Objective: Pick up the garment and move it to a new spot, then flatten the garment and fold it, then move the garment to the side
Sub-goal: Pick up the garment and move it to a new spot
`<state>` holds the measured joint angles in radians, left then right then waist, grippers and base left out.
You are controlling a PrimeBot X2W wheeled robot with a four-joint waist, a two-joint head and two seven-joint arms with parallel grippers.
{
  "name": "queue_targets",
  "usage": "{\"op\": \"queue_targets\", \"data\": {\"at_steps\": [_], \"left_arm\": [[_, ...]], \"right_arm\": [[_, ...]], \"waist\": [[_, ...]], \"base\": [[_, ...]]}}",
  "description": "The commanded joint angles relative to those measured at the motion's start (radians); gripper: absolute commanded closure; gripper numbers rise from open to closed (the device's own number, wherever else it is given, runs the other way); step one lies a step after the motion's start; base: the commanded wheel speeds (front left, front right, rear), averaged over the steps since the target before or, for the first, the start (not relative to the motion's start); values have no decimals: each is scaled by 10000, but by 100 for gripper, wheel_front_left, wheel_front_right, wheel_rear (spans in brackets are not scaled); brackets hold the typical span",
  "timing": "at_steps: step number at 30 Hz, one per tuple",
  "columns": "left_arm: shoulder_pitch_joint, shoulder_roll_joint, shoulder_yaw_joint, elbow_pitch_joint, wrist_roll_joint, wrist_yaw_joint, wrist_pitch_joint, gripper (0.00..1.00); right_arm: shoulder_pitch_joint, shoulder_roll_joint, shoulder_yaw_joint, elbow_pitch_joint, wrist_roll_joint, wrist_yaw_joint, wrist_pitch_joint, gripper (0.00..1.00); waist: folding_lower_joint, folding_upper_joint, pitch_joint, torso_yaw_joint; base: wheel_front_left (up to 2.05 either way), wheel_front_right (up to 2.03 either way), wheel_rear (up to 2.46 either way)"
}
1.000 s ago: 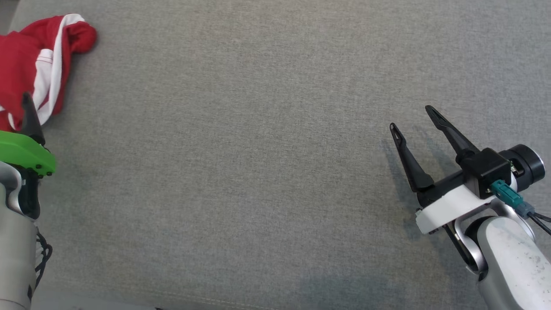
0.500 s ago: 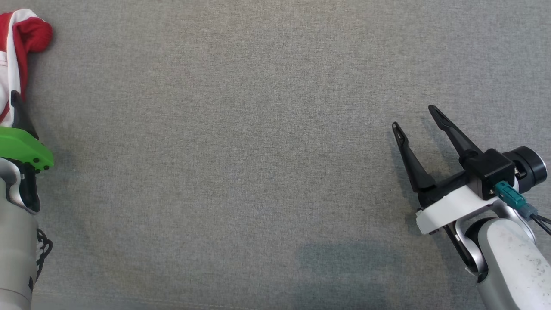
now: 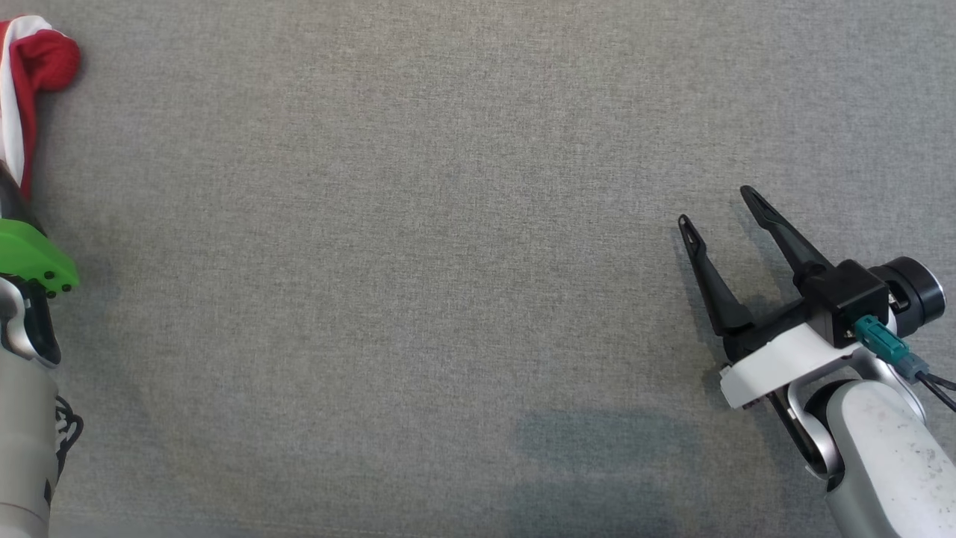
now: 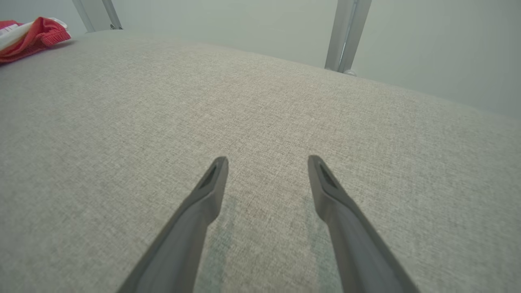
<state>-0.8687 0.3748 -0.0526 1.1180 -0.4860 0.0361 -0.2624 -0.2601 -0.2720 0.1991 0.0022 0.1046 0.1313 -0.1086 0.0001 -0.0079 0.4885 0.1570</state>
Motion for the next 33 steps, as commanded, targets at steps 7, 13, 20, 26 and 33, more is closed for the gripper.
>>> {"op": "queue_targets", "data": {"at_steps": [7, 13, 20, 26, 33], "left_arm": [[106, 80, 147, 68, 331, 400, -26, 100], [44, 214, 386, -677, 591, 482, -27, 100], [384, -187, 1033, -3502, 1271, -229, -27, 100], [1023, -1345, 680, -5247, 2192, -937, -16, 100], [1247, -2834, -434, -5957, 2715, -1406, -15, 100]], "right_arm": [[-96, 67, -37, 112, 22, -12, -98, 0], [-95, 312, -4, 374, 159, -12, -352, 0], [-42, 877, 75, 1294, 417, -12, -988, 0], [108, 1410, 206, 2240, 642, -13, -1410, 0], [118, 1747, 342, 2874, 883, -12, -1566, 0]], "waist": [[-1, 79, 45, -60], [-1, 79, -173, -134], [-1, 79, -1158, -376], [-1, 79, -2192, -861], [-1, 79, -2846, -1872]], "base": [[0, 0, 0], [0, 0, 0], [0, 0, 0], [0, 0, 0], [0, 0, 0]]}}
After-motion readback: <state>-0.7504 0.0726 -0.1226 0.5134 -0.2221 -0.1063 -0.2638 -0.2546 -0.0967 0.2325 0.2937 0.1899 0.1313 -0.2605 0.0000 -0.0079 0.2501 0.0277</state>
